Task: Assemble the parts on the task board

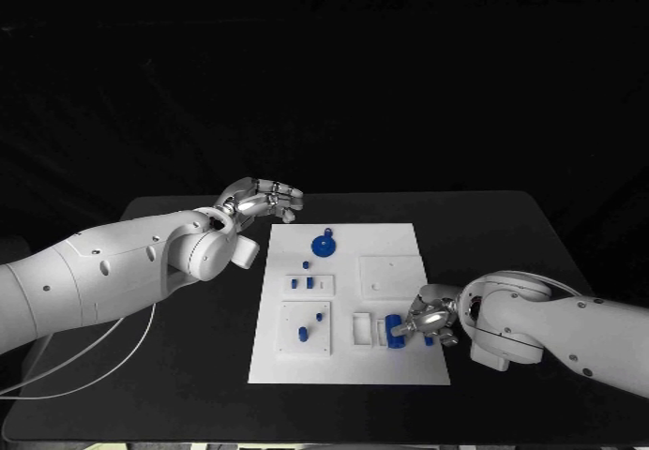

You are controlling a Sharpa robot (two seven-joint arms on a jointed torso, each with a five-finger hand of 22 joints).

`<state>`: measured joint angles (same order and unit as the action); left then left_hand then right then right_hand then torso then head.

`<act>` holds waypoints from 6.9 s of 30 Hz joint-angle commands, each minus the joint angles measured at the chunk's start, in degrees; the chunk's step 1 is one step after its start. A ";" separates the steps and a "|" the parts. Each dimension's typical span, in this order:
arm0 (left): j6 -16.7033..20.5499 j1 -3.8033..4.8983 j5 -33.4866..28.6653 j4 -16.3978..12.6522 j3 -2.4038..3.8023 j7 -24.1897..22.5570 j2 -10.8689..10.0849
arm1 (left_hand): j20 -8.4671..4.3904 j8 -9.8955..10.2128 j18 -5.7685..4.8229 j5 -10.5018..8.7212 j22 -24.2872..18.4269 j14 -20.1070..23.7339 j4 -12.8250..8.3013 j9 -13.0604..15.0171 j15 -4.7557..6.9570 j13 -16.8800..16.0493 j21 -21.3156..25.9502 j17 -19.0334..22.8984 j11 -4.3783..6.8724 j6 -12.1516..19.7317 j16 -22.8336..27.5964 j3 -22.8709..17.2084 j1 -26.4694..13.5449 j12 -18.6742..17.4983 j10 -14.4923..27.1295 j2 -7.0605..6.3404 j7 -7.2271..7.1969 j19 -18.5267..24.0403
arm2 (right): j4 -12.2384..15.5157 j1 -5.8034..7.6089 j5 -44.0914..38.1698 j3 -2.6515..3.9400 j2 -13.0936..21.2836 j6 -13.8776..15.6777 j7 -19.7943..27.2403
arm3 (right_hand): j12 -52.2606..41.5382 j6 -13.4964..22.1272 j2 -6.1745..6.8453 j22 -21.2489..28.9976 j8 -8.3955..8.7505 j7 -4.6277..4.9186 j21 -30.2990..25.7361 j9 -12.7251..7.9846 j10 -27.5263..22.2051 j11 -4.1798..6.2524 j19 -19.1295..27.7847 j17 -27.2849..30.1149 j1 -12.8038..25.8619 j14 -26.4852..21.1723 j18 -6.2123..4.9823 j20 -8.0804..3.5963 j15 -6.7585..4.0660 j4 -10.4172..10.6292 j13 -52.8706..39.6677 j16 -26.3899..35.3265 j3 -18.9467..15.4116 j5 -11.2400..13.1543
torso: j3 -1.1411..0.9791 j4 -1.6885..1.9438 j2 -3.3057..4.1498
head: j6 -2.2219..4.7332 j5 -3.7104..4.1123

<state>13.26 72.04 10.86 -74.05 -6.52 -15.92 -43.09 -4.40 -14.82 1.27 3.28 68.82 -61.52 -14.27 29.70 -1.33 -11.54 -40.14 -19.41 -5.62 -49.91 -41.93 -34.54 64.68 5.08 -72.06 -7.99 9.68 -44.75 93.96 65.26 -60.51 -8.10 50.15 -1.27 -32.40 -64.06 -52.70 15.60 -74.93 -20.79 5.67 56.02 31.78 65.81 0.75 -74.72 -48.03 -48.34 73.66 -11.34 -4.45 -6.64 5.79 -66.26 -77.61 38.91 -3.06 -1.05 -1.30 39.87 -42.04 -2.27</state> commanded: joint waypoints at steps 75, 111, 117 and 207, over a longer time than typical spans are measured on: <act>-0.97 0.04 -0.42 -0.43 0.04 -0.15 -0.10 | 0.02 -0.29 1.13 0.07 0.25 -0.49 0.44 -0.18 0.06 -0.10 0.53 -0.51 0.01 0.60 0.73 0.16 -0.71 -0.39 0.33 0.20 0.10 -0.33 | -1.36 -0.09 2.95 -1.43 -7.42 6.22 -0.22 | 1.43 -6.00 -3.48 -0.75 1.62 -0.85 2.89 -0.96 -0.19 0.80 0.88 -2.00 3.93 0.19 -3.66 0.07 -0.97 -4.41 -0.43 1.43 5.32 0.25 | -0.06 -0.05 0.01 | -0.28 -1.46; -1.13 0.04 -0.42 -0.40 0.04 -0.05 -0.07 | 0.03 -0.32 1.12 0.05 0.33 -0.49 0.55 -0.21 0.04 -0.12 0.62 -0.72 -0.01 0.66 0.90 0.20 -0.80 -0.41 0.36 0.21 0.12 -0.34 | -1.74 -0.39 1.85 -1.73 -7.83 6.36 1.67 | 2.31 -5.46 0.48 -0.46 2.46 -0.77 2.54 -1.23 -0.83 0.74 1.73 -2.55 7.57 0.09 -3.66 -0.52 -0.96 -4.80 -0.94 2.35 -3.67 0.22 | -0.04 -0.06 0.00 | -0.60 -1.88; -1.14 0.04 -0.42 -0.38 0.04 -0.04 -0.16 | 0.03 -0.33 1.12 0.05 0.34 -0.50 0.56 -0.22 0.04 -0.12 0.63 -0.76 -0.01 0.67 0.92 0.20 -0.81 -0.41 0.36 0.22 0.12 -0.35 | -0.52 -0.60 1.85 -1.72 -6.39 3.80 6.28 | 2.37 -5.46 -0.06 -0.44 2.52 -0.78 2.52 -1.18 -0.81 0.76 1.82 -2.70 4.68 0.11 -3.66 -0.75 -0.99 -7.06 -1.10 2.55 -4.48 0.20 | -0.08 -0.09 0.00 | -0.48 -1.92; -1.03 0.04 -0.43 -0.37 0.01 0.13 -0.60 | 0.02 -0.45 1.15 0.08 0.55 -0.62 0.61 -0.28 0.07 -0.17 0.80 -1.26 0.02 0.70 1.23 0.15 -0.66 -0.40 0.32 0.30 0.11 -0.44 | -1.05 -0.83 -2.02 -1.71 -6.94 -0.47 5.64 | 3.59 -7.93 -10.89 -0.61 3.24 -0.94 3.91 -2.53 1.42 0.66 1.23 -5.00 3.70 1.24 -3.65 0.68 -0.75 -17.50 -2.87 4.00 7.14 -8.90 | -0.01 -0.07 -0.02 | -1.13 -2.26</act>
<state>12.85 72.04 10.73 -74.30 -6.55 -15.52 -43.77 -4.40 -15.04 1.26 3.28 69.29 -61.73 -13.98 29.50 -1.13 -11.64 -39.70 -20.62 -5.62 -49.60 -41.07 -34.26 64.45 4.87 -72.06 -7.77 9.77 -44.75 92.78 64.47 -61.51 -9.79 43.30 -0.28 -27.41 -60.50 -60.38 4.26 -74.94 -17.43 4.60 59.74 29.17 66.87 1.54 -73.00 -52.97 -44.80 74.71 -11.57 -3.83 -7.41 -11.06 -69.09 -73.88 46.70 -10.53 -1.07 -1.37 39.85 -43.17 -4.52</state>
